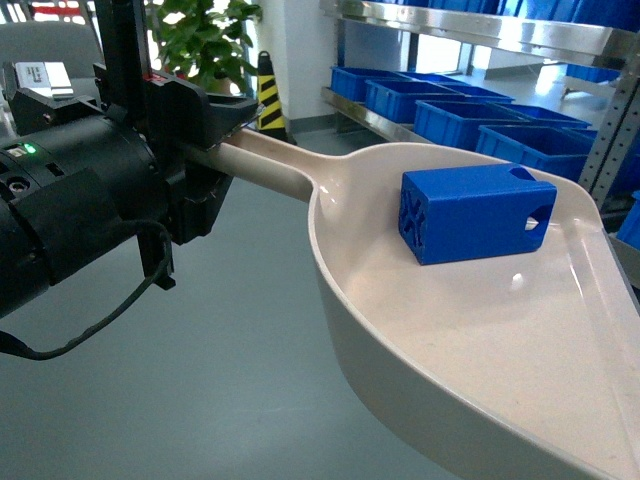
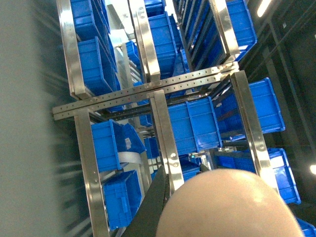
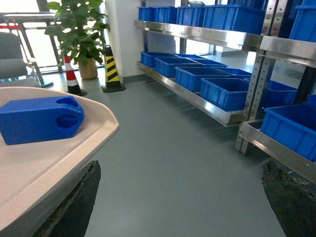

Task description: Place part in tray to right shelf

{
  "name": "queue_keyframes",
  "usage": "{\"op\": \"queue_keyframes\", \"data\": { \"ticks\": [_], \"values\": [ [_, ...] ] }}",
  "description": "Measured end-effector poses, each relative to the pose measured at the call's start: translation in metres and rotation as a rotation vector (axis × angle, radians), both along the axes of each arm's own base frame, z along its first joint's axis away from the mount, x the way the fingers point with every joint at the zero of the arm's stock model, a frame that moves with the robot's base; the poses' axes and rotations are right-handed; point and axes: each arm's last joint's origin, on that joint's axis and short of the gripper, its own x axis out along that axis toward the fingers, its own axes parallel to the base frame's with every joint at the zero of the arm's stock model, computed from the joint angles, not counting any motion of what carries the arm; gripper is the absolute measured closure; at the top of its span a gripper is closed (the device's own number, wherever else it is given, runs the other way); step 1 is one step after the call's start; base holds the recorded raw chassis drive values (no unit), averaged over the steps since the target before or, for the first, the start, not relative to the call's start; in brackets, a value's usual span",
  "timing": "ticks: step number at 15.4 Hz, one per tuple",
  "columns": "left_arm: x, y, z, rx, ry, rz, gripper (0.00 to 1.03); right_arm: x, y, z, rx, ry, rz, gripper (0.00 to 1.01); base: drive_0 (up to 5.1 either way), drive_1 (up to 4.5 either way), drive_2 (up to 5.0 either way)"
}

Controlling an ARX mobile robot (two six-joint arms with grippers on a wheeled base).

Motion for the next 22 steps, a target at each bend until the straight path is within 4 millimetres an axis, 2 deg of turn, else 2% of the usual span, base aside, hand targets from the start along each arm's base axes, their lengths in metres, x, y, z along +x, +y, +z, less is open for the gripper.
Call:
{"op": "queue_keyframes", "data": {
  "ticks": [22],
  "values": [
    [0.0002,0.0006,0.0000,0.000,0.000,0.002,0.90,0.0000,0.0000,0.0000,0.000,0.000,0.000,0.03,-1.6,-1.61,-1.6]
  ]
}}
